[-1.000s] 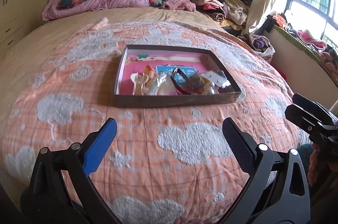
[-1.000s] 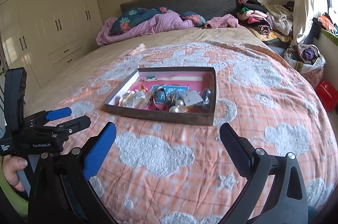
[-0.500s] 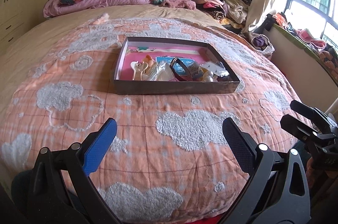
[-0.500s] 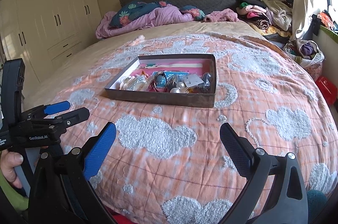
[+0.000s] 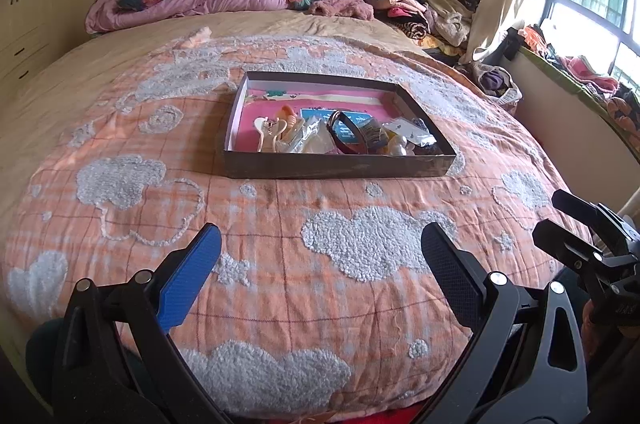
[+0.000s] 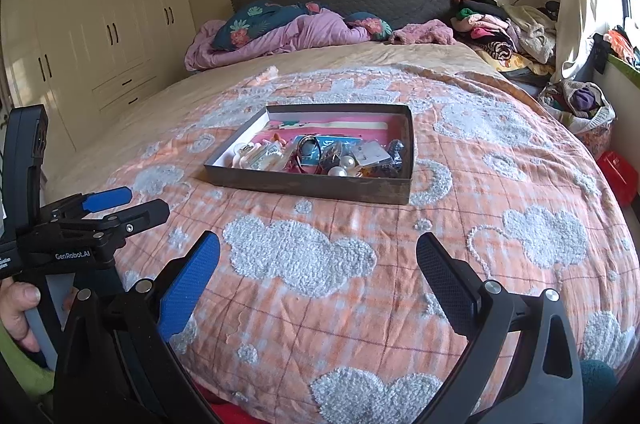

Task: Organize jewelry

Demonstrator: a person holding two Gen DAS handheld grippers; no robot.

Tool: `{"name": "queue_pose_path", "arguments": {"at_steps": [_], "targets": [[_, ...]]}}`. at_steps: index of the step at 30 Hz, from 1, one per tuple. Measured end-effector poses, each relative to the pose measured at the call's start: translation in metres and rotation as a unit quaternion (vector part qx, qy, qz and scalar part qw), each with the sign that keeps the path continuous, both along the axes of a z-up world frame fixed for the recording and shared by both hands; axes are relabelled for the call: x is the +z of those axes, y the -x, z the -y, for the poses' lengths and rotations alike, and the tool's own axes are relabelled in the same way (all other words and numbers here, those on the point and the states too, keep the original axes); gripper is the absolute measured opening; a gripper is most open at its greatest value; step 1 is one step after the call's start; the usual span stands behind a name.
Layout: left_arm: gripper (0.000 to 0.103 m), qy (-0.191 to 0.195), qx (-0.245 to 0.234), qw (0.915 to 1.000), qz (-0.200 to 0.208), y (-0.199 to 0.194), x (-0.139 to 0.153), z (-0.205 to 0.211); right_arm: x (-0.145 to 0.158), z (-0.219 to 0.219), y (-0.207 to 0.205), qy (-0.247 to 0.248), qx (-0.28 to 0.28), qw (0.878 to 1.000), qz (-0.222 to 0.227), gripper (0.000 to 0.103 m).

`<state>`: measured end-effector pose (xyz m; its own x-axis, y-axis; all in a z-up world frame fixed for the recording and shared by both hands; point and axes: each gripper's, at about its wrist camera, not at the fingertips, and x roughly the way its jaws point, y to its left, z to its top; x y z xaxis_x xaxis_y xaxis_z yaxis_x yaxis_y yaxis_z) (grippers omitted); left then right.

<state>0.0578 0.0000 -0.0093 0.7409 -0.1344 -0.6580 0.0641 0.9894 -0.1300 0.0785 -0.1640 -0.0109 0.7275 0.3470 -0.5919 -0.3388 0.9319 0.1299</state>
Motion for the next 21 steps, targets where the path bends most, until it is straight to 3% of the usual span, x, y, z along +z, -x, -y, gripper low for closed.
{"name": "queue_pose_path", "arguments": {"at_steps": [21], "targets": [[0.093, -0.001, 0.001, 1.0, 0.004, 0.0013, 0.0025, -0.0009, 0.0001, -0.0008, -0.0001, 0.0, 0.0, 1.0, 0.0, 0.098]]}}
